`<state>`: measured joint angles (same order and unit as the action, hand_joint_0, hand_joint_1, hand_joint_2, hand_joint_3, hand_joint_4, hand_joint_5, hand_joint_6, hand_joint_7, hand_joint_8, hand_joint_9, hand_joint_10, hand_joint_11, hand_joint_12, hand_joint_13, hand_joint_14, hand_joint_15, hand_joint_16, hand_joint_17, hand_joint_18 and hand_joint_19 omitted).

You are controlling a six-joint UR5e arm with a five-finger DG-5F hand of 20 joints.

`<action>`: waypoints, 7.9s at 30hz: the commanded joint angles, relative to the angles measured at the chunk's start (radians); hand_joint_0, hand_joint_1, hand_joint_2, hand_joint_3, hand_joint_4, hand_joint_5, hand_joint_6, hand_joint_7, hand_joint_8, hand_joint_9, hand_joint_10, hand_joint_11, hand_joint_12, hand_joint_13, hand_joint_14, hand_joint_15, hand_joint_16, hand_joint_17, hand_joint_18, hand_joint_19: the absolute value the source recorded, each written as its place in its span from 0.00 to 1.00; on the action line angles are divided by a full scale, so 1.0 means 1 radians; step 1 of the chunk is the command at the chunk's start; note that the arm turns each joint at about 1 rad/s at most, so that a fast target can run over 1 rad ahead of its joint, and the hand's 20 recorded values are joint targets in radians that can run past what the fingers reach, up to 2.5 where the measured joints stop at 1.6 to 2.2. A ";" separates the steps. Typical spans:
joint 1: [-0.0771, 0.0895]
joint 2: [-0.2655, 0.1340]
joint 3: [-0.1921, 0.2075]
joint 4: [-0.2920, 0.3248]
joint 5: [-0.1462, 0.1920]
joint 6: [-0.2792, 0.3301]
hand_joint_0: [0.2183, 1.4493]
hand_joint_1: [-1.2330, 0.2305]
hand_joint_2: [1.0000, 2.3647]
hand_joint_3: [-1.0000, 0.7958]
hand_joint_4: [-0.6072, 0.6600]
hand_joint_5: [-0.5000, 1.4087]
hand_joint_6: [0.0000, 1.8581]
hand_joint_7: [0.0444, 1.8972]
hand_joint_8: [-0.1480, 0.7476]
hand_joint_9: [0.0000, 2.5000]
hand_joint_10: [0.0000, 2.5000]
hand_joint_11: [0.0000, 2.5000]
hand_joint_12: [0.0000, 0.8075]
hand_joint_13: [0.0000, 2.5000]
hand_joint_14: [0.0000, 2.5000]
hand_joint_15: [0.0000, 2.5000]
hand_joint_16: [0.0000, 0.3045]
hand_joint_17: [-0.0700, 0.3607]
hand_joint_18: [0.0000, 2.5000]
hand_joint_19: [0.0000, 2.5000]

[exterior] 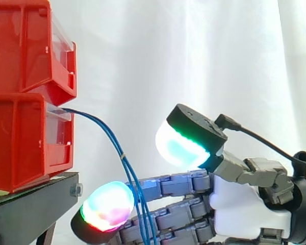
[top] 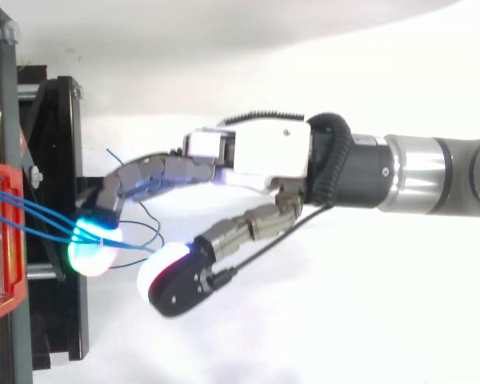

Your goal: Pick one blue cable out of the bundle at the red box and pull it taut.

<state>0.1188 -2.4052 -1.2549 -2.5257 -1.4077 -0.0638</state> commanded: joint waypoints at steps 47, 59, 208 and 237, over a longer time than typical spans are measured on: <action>-0.001 0.000 0.032 -0.051 0.035 -0.085 0.28 0.40 0.00 0.28 0.70 0.18 0.27 0.57 0.50 0.13 0.00 0.04 0.49 0.11 0.00 0.07 0.18 0.46 0.12 0.08; -0.010 0.000 0.055 -0.062 0.032 -0.100 0.29 0.40 0.00 0.29 0.69 0.19 0.27 0.60 0.49 0.14 0.00 0.05 0.49 0.11 0.00 0.07 0.18 0.46 0.12 0.07; -0.053 0.003 0.235 -0.410 -0.079 0.030 0.34 0.39 0.02 0.48 0.59 0.14 0.49 0.40 0.56 0.26 0.00 0.37 0.55 0.42 0.01 0.21 0.17 0.44 0.22 0.08; -0.044 0.048 0.239 -0.530 -0.079 0.265 0.34 0.39 0.02 0.47 0.60 0.14 0.49 0.40 0.56 0.25 0.00 0.36 0.54 0.42 0.01 0.22 0.18 0.45 0.22 0.09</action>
<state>0.0773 -2.3588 -1.0158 -3.0557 -1.4855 0.1981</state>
